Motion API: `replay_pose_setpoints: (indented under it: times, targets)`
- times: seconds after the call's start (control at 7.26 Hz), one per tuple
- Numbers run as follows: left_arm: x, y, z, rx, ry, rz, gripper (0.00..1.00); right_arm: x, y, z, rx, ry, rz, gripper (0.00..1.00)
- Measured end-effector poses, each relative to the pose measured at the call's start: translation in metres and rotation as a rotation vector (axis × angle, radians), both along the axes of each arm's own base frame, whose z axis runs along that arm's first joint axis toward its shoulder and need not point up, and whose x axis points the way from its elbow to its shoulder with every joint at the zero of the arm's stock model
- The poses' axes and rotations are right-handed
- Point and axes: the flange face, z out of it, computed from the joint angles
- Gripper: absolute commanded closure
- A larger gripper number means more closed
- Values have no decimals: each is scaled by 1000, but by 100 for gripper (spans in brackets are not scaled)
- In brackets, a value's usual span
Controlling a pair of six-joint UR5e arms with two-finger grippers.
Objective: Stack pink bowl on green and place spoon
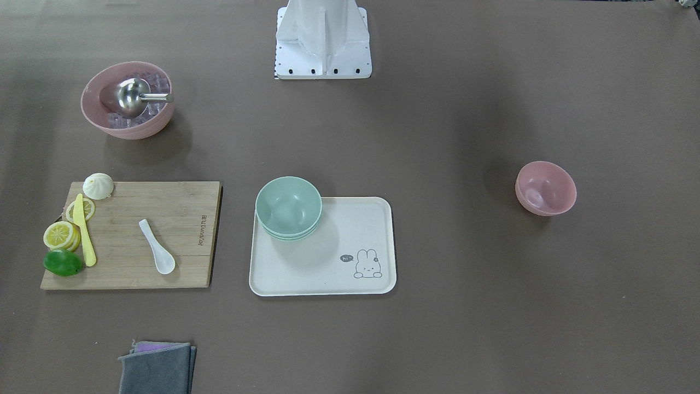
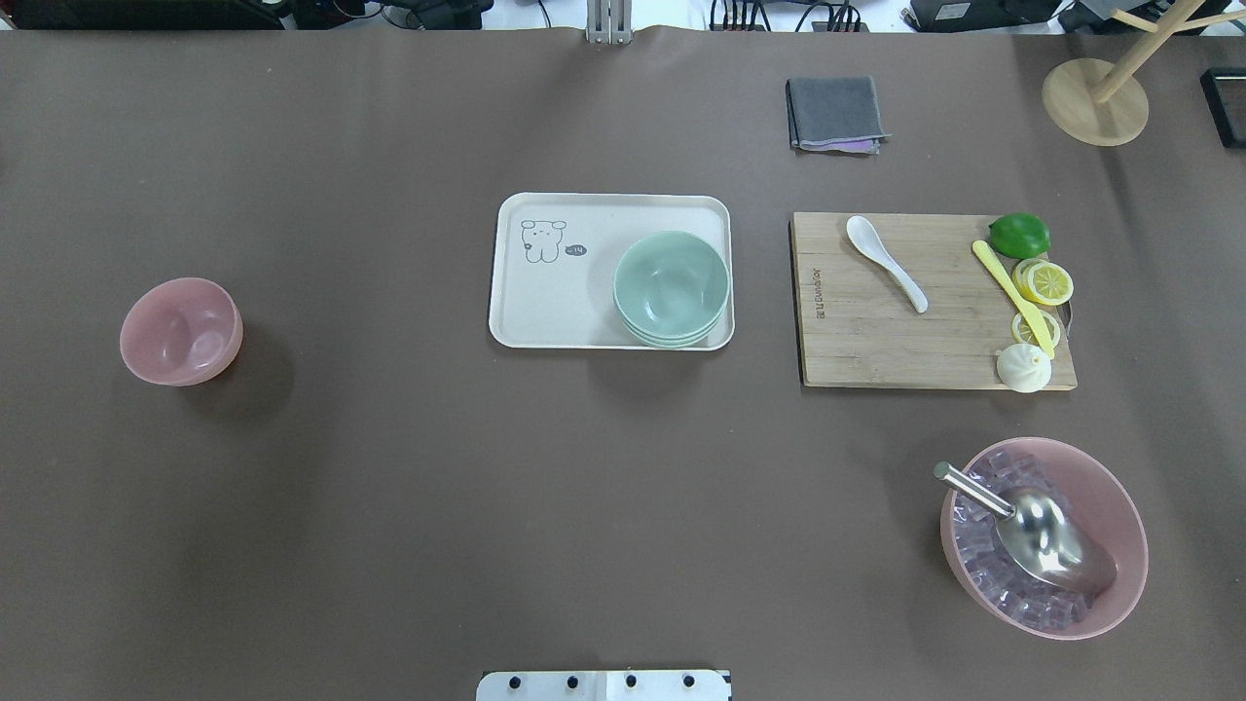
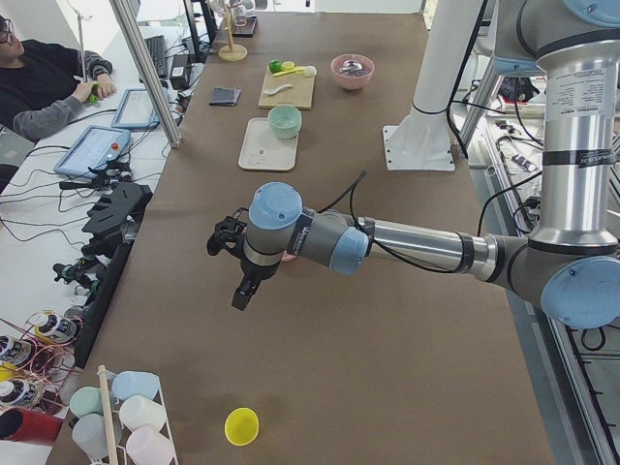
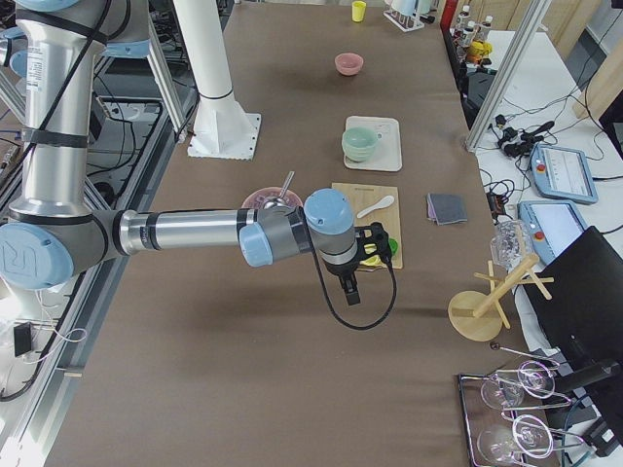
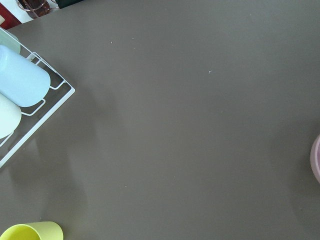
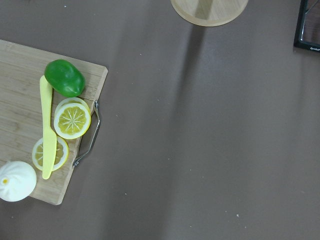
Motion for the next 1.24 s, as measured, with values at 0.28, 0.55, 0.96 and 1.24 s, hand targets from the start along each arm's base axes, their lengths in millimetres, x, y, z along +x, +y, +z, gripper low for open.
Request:
replay_pose_setpoints:
  times: [0.28,0.55,0.96,1.24]
  targets:
    - [22,-5,-3,-19,25,-9,1,-2,-8,-16,-14,-29,1,0]
    - [73,-9,-2,-123,60,-8,1,-3,-24,-71,-92,-35,2,0]
    - [177,-4,-3,-270,92,40,2,-3,-26,-101,-155,-25,6,0]
    - [236,-10,5,-300,130,31,4,-4,-25,-101,-160,-24,4,0]
